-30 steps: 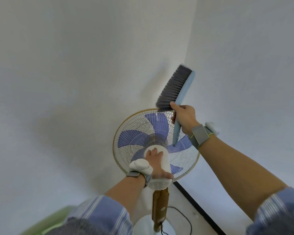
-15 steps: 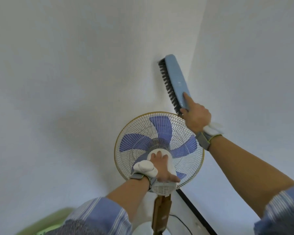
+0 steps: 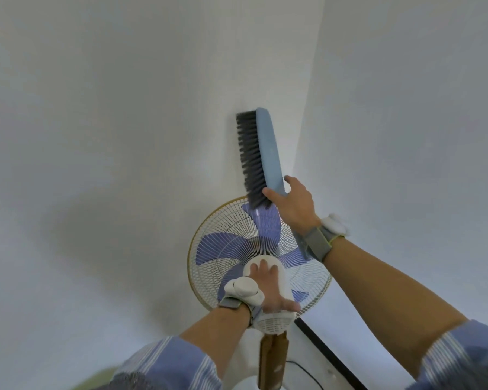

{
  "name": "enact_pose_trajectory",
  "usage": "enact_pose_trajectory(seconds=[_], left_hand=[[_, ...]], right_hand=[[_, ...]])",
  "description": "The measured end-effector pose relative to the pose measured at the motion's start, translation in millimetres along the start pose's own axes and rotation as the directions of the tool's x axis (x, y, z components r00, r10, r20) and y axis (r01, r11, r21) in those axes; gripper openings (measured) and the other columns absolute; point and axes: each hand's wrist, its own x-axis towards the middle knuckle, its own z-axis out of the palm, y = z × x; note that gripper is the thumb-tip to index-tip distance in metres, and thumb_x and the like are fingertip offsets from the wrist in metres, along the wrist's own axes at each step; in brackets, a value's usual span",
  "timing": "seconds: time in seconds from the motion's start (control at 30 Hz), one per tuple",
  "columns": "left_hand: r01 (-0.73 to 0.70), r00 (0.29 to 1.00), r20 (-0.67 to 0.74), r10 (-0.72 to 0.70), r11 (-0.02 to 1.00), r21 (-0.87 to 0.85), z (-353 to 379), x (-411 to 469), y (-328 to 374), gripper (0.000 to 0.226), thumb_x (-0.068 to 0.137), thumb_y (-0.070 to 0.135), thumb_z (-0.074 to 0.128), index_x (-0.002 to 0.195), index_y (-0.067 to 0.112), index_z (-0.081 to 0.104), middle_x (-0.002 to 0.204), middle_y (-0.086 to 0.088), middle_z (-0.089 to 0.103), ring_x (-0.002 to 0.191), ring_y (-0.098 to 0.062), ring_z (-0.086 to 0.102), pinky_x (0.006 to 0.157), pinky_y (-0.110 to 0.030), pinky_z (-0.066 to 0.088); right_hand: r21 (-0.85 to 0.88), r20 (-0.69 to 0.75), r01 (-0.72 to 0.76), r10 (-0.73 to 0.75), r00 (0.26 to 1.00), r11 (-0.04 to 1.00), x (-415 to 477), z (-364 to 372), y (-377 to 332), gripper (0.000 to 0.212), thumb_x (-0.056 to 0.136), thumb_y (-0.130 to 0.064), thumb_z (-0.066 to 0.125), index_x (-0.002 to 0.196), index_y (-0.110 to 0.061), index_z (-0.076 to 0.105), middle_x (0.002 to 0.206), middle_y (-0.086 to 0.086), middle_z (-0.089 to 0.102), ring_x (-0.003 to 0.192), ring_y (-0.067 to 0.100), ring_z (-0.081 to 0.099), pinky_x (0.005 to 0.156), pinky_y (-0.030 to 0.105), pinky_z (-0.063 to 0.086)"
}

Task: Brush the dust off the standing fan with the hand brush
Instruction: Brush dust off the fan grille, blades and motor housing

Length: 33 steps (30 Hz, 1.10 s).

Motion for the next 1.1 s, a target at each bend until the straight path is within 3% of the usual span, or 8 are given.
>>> enact_pose_trajectory(seconds=[0.13, 0.33, 0.43, 0.57, 0.7, 0.83, 0.97, 1.1], left_hand=[[-0.001, 0.999, 0.034, 0.003, 0.999, -0.053, -8.5, -11.4, -4.0, 0.174, -0.005, 0.1, -0.002, 0.142, 0.014, 0.033, 0.148, -0.01, 0.028, 0.132, -0.031, 0.03, 0.08, -0.039, 0.017], [0.087, 0.995, 0.05, -0.086, 0.996, -0.014, -12.3, -18.1, 2.0, 0.141, 0.035, 0.101, 0.034, 0.146, 0.014, 0.028, 0.152, -0.012, 0.025, 0.135, -0.038, 0.026, 0.106, -0.05, 0.029], [0.035, 0.997, 0.062, -0.036, 0.999, 0.012, -9.5, -11.9, -3.3, 0.105, 0.071, 0.073, 0.062, 0.148, 0.014, 0.024, 0.154, -0.013, 0.021, 0.139, -0.037, 0.022, 0.112, -0.048, 0.024], [-0.004, 0.997, 0.079, 0.007, 0.999, -0.048, -8.2, -16.1, -7.3, 0.125, 0.057, 0.092, 0.049, 0.151, 0.017, 0.017, 0.158, -0.008, 0.014, 0.143, -0.032, 0.017, 0.113, -0.046, 0.023], [0.024, 1.0, -0.005, -0.027, 0.951, -0.308, 1.1, -11.8, -30.7, 0.115, 0.068, 0.067, 0.073, 0.153, 0.017, 0.013, 0.158, -0.006, 0.014, 0.144, -0.027, 0.022, 0.113, -0.039, 0.027], [0.127, 0.992, 0.055, -0.114, 0.87, -0.477, 3.8, -8.9, -39.0, 0.112, 0.061, 0.063, 0.079, 0.146, 0.01, 0.029, 0.141, -0.007, 0.037, 0.126, -0.024, 0.045, 0.101, -0.035, 0.042], [0.205, 0.978, 0.086, -0.191, 0.784, -0.586, 6.0, -8.6, -35.5, 0.112, 0.037, 0.072, 0.077, 0.125, 0.008, 0.05, 0.115, -0.003, 0.057, 0.103, -0.02, 0.059, 0.087, -0.033, 0.053], [0.235, 0.971, 0.118, -0.206, 0.762, -0.603, 23.0, 3.4, -34.4, 0.125, 0.015, 0.083, 0.067, 0.115, 0.009, 0.06, 0.11, -0.003, 0.066, 0.1, -0.021, 0.065, 0.085, -0.036, 0.058]], right_hand=[[-0.057, -0.013, -0.179, 0.179, 0.984, 0.982, -6.6, 1.2, 34.8, 0.056, 0.085, -0.057, 0.063, 0.103, -0.004, 0.069, 0.101, 0.021, 0.07, 0.095, 0.041, 0.066, 0.081, 0.044, 0.053], [-0.268, -0.308, -0.202, 0.114, 0.945, 0.942, -17.9, -23.9, 40.6, 0.062, 0.088, -0.057, 0.059, 0.131, -0.013, 0.051, 0.113, 0.018, 0.068, 0.1, 0.04, 0.063, 0.079, 0.041, 0.047], [-0.147, -0.351, -0.181, 0.12, 0.929, 0.972, -28.9, -18.0, 34.6, 0.063, 0.086, -0.055, 0.064, 0.131, -0.013, 0.054, 0.111, 0.013, 0.069, 0.098, 0.035, 0.064, 0.078, 0.041, 0.049], [0.273, -0.209, -0.107, 0.167, 0.963, 0.956, -47.4, -3.3, 40.2, 0.051, 0.088, -0.036, 0.069, 0.119, 0.002, 0.056, 0.075, 0.009, 0.066, 0.054, 0.014, 0.059, 0.053, 0.03, 0.047], [0.403, -0.066, -0.147, 0.189, 0.98, 0.903, -64.2, 12.4, 44.5, 0.036, 0.094, -0.017, 0.064, 0.12, 0.002, 0.05, 0.064, 0.007, 0.057, 0.043, 0.006, 0.052, 0.043, 0.02, 0.042], [0.217, 0.04, -0.236, 0.233, 0.972, 0.947, -76.9, 23.4, 72.9, 0.047, 0.091, -0.023, 0.067, 0.129, -0.005, 0.045, 0.093, 0.011, 0.067, 0.064, 0.019, 0.061, 0.058, 0.031, 0.052], [-0.281, -0.173, -0.16, 0.114, 0.978, 0.946, -89.1, 21.1, 95.1, 0.046, 0.093, -0.035, 0.063, 0.129, -0.014, 0.043, 0.104, 0.008, 0.068, 0.084, 0.034, 0.064, 0.065, 0.034, 0.04], [-0.277, -0.345, -0.026, -0.074, 0.936, 0.961, -86.2, 22.0, 77.8, 0.046, 0.094, -0.03, 0.062, 0.133, -0.01, 0.046, 0.097, 0.013, 0.07, 0.077, 0.036, 0.065, 0.061, 0.031, 0.038]])
